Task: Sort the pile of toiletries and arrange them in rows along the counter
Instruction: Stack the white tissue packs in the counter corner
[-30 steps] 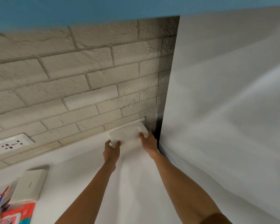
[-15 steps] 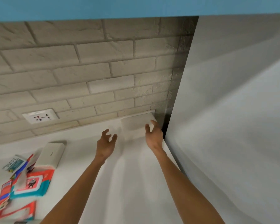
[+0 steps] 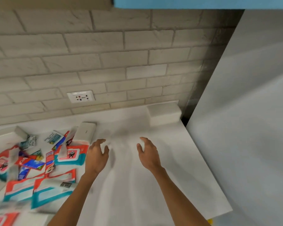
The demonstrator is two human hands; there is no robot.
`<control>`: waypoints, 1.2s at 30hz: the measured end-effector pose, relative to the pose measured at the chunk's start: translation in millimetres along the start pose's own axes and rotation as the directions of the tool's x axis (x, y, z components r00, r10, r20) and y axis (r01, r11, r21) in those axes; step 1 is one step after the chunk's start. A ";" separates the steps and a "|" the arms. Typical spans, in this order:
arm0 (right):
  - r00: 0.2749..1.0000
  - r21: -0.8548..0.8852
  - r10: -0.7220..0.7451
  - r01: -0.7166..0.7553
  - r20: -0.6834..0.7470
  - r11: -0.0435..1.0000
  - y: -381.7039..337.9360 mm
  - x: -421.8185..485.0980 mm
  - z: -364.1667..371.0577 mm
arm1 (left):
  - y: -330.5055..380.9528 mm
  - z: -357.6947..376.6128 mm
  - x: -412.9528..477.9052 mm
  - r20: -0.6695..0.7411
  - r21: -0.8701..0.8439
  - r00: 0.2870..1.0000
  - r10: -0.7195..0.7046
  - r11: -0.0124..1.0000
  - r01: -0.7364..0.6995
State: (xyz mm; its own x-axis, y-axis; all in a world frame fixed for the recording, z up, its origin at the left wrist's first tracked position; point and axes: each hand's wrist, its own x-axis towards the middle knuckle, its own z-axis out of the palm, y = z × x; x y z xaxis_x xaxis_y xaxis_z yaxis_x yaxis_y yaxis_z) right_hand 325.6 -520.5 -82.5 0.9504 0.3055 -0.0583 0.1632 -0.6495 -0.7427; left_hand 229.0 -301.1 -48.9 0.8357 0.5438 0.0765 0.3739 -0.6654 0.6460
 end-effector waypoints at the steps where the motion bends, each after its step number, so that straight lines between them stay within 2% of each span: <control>1: 1.000 -0.040 -0.015 0.016 0.003 0.999 -5.1 -7.2 10.1 | -10.4 -7.5 1.6 -0.006 0.024 1.000 -0.017 1.000 0.017; 7: 0.998 -0.340 -0.053 0.062 0.036 0.939 -14.8 -36.1 66.7 | -63.3 -41.1 33.8 0.035 0.143 0.999 -0.038 0.989 0.032; 13: 0.999 -0.436 -0.004 0.020 0.038 0.900 -20.0 -56.3 93.5 | -92.9 -50.4 69.9 0.110 0.247 0.990 -0.089 0.967 0.059; 22: 0.999 -0.388 -0.010 -0.004 -0.033 0.922 -41.4 -73.4 105.2 | -116.6 -47.7 98.8 0.213 0.294 0.953 -0.217 0.944 0.149; 30: 0.995 -0.274 0.004 -0.033 -0.102 0.961 -58.4 -82.2 100.2 | -101.7 -50.8 97.3 0.165 0.248 0.966 -0.197 0.957 0.153; 34: 0.993 -0.214 0.005 -0.030 -0.118 0.976 -61.5 -86.4 102.8 | -89.0 -53.6 93.6 0.157 0.145 0.967 -0.202 0.973 0.180; 36: 0.993 -0.188 -0.011 -0.011 -0.116 0.982 -62.3 -88.9 105.1 | -89.4 -54.1 89.0 0.189 0.173 0.974 -0.126 0.980 0.094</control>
State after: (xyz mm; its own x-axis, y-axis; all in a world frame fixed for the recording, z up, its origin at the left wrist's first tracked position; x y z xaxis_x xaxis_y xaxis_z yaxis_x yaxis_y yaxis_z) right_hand 203.1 -434.0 -101.1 0.9729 0.2294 0.0279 0.1994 -0.7720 -0.6036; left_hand 248.1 -165.6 -58.7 0.8426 0.5169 -0.1509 0.5144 -0.6899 0.5093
